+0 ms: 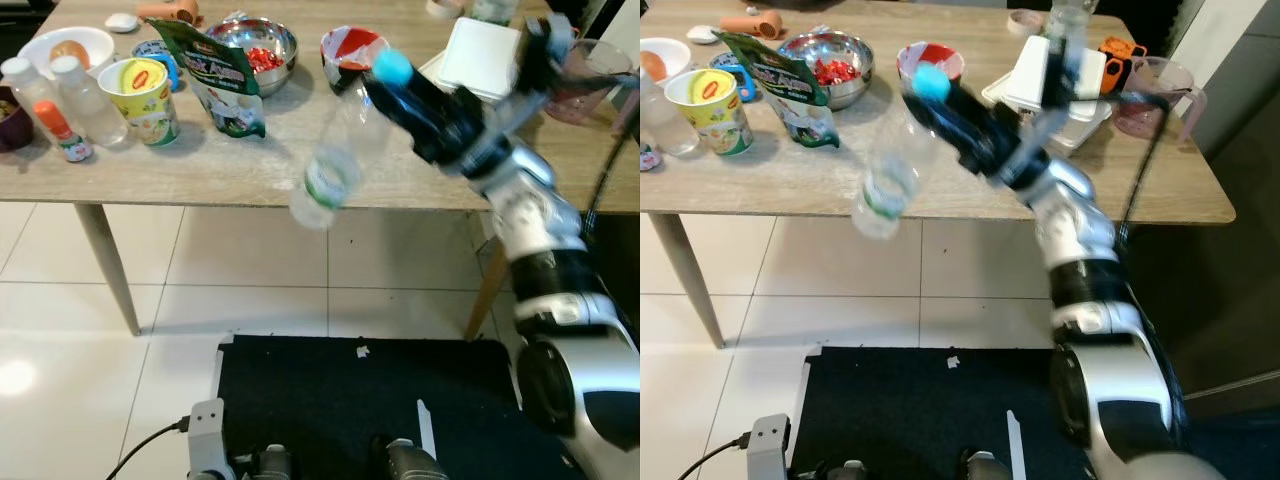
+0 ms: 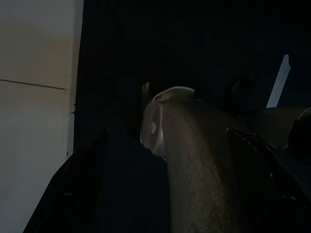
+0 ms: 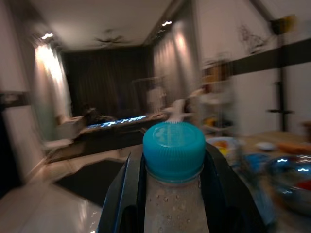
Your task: Restocking fridge
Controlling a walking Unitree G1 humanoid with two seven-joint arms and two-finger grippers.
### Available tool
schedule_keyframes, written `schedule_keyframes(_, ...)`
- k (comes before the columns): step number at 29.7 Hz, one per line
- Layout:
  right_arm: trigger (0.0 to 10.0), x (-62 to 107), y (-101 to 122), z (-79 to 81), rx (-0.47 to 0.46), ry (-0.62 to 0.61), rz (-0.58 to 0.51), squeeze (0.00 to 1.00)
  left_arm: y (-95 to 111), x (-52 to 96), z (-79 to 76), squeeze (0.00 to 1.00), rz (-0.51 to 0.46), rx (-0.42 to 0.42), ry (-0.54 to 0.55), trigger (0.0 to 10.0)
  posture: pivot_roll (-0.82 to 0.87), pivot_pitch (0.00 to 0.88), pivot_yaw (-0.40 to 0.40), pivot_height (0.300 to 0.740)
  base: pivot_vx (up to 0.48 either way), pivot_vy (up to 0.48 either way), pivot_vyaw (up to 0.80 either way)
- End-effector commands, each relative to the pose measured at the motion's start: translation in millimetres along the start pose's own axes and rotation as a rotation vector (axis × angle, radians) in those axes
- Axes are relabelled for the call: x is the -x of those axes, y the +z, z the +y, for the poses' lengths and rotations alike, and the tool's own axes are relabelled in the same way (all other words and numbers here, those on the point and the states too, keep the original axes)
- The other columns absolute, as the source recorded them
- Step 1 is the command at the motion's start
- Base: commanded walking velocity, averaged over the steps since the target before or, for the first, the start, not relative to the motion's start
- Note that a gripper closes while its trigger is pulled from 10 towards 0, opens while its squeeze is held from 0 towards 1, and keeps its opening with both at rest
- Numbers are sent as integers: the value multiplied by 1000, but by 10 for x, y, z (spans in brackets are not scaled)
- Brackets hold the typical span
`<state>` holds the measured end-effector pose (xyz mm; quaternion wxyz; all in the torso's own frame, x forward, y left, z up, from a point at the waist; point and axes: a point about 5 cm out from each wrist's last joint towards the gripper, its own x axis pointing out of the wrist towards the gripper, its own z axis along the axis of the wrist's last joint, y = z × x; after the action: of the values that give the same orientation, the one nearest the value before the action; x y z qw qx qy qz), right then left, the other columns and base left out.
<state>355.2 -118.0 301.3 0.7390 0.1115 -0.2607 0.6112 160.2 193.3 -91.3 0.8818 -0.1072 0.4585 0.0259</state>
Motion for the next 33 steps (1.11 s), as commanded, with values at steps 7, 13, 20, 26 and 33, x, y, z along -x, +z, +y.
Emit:
schedule_keyframes(7,510,805,-973,301,-37,-40,595,0,-178,32,15,0,70,30,8,10000,31,95,-43,740,0,0,0)
schedule_keyframes(13,8471,1303,-1394,503,-93,-246,833,0,-134,27,39,0,60,29,17,10000,33,88,-37,740,0,0,0)
schedule_keyframes(20,10000,1771,-1691,645,-112,-506,1023,0,-66,17,58,0,44,25,22,10000,29,81,-30,740,0,0,0)
schedule_keyframes(26,10000,2932,-2026,1477,-303,-1158,1390,0,-4,5,69,0,30,14,38,10000,23,64,-28,740,0,0,-125)
schedule_keyframes(33,10000,3322,-2039,2030,-409,-1373,1539,0,-5,8,79,0,25,-9,52,10000,30,58,-30,740,0,0,-750)
